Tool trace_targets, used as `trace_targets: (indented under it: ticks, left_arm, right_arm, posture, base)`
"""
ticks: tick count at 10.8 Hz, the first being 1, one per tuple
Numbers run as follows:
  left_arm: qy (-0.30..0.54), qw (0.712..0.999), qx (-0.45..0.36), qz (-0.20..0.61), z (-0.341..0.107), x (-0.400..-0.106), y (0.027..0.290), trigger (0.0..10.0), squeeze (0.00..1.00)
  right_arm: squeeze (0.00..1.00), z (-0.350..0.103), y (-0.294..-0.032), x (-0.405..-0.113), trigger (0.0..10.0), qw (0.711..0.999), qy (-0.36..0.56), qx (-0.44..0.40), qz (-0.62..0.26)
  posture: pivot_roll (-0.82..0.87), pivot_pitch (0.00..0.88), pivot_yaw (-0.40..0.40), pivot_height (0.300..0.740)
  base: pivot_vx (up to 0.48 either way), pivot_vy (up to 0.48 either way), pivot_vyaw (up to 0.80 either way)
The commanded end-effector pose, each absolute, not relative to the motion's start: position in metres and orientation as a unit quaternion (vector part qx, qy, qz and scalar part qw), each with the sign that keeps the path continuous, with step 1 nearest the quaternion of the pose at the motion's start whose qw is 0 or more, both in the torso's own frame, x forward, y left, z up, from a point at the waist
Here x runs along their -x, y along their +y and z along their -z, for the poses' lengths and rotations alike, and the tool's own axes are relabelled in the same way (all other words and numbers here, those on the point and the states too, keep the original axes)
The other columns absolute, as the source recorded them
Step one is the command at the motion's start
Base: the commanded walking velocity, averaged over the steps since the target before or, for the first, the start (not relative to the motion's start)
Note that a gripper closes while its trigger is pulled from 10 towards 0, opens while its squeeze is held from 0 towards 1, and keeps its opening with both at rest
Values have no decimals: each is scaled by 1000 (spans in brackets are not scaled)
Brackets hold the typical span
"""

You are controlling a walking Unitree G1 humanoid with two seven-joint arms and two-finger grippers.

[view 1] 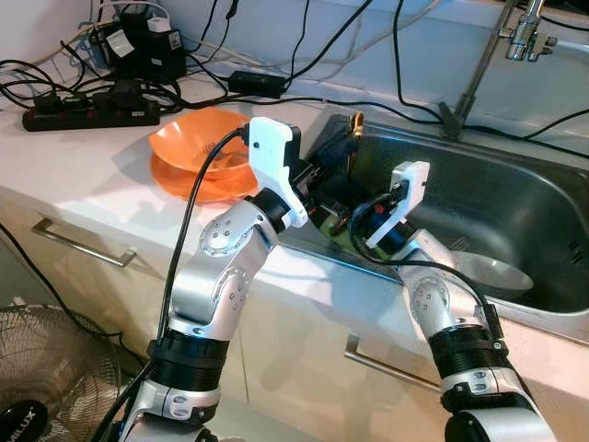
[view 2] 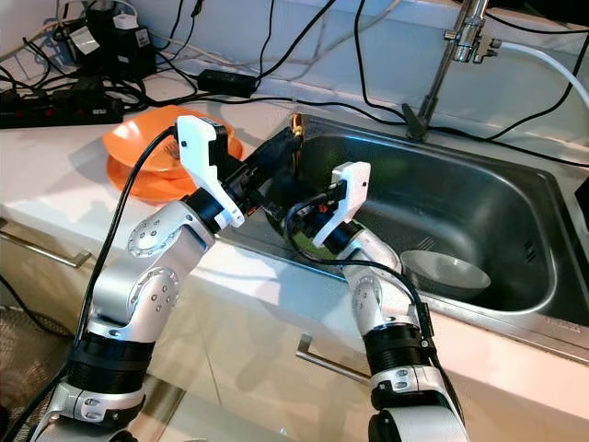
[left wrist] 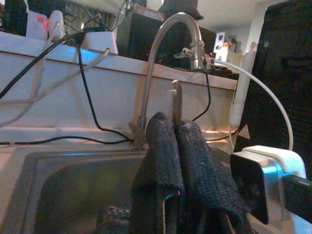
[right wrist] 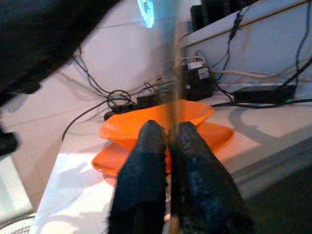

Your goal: Kitchen organization

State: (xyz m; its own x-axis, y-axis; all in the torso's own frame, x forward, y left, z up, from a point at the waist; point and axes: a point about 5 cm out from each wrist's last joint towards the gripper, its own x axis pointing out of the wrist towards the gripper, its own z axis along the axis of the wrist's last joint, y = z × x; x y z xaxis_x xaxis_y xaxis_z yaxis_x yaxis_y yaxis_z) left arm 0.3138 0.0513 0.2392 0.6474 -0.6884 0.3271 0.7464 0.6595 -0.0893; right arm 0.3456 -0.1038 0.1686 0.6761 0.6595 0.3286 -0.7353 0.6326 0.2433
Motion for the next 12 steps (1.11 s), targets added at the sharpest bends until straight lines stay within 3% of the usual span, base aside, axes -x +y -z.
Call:
trace_targets:
  ticks: [1, 2, 8, 9, 10, 12]
  left_arm:
    - [-150, 894, 98, 410, -246, -310, 47, 10000, 667]
    - [-146, 893, 104, 412, -245, -310, 47, 10000, 1000]
    - [-151, 897, 102, 404, -244, -310, 49, 10000, 1000]
    - [-154, 902, 93, 392, -245, -311, 51, 10000, 584]
    - [-147, 910, 85, 379, -242, -313, 55, 10000, 0]
    - [-116, 923, 69, 361, -228, -315, 61, 10000, 0]
  right_arm:
    - [0, -173, -108, -349, 0, 903, -115, -178, -374]
    - [0, -172, -108, -350, 0, 905, -115, -181, -366]
    - [0, -180, -122, -363, 0, 929, -124, -177, -301]
    - [0, -186, -138, -377, 0, 954, -124, -159, -223]
    - [0, -186, -157, -389, 10000, 977, -97, -137, -128]
    - [0, -182, -172, -396, 10000, 992, -62, -90, -59]
  posture:
    - [249, 0, -16, 740]
    - [249, 0, -16, 740]
    - [250, 7, -25, 740]
    - [249, 8, -24, 740]
    - [250, 7, -24, 740]
    - [263, 10, -27, 740]
  base:
    - [0, 0, 0]
    - [0, 0, 0]
    - [0, 0, 0]
    - [0, 0, 0]
    - [0, 0, 0]
    - [0, 0, 0]
